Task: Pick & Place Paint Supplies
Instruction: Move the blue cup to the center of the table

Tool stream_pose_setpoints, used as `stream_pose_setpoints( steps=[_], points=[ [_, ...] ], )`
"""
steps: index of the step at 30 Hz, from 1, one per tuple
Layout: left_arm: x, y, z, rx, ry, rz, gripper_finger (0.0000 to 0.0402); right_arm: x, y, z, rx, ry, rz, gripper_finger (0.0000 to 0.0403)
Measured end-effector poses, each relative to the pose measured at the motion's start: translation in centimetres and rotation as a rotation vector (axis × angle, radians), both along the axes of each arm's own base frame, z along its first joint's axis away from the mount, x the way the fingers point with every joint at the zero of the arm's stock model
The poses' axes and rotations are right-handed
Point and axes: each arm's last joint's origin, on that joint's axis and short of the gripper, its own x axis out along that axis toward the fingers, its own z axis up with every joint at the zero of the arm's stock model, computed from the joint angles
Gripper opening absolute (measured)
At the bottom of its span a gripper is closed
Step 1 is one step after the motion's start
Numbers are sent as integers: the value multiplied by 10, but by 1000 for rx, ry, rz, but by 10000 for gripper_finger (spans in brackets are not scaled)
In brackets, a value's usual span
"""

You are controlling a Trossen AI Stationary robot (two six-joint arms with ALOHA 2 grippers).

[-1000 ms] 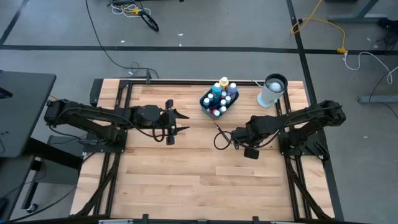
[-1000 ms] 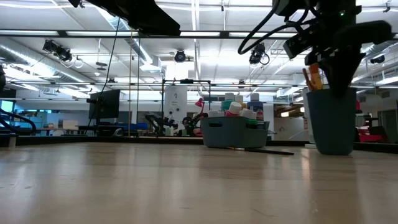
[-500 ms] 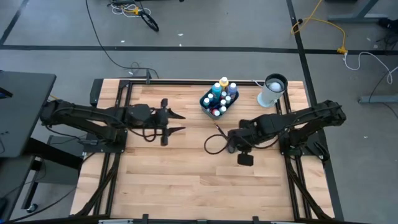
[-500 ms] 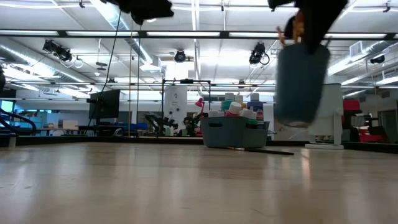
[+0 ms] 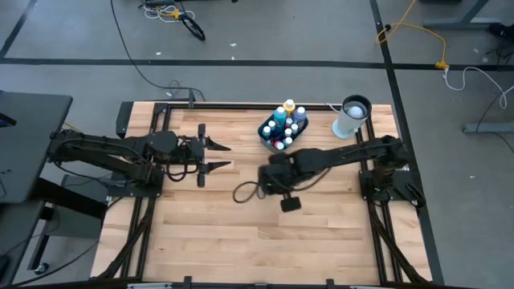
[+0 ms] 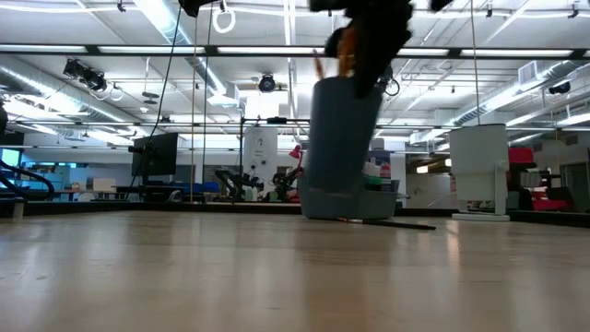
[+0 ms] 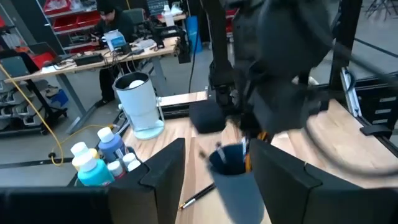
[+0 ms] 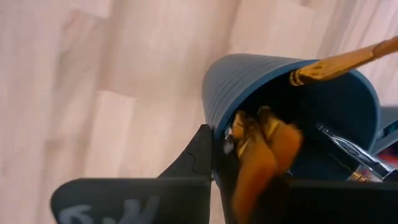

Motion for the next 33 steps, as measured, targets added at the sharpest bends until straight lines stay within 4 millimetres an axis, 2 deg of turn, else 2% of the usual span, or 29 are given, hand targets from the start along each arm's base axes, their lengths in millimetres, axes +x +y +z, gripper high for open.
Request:
stream_pose_setpoints(
  steps=[5,10,15,26,33],
  points=[
    [0,0,0,-6,-2,1,189,20,-25,-14,-25,32,11,4],
    [0,0,0,-14,0,2,189,28,-50,-26,-35,60,5,4],
    [0,0,-2,-13,16,2,189,30,-66,-32,-35,77,31,4],
    [0,0,-2,-13,17,3,189,32,-75,-34,-56,79,159,7],
    [-1,0,-3,-12,29,3,189,34,-75,-34,-70,61,185,56]
  ],
)
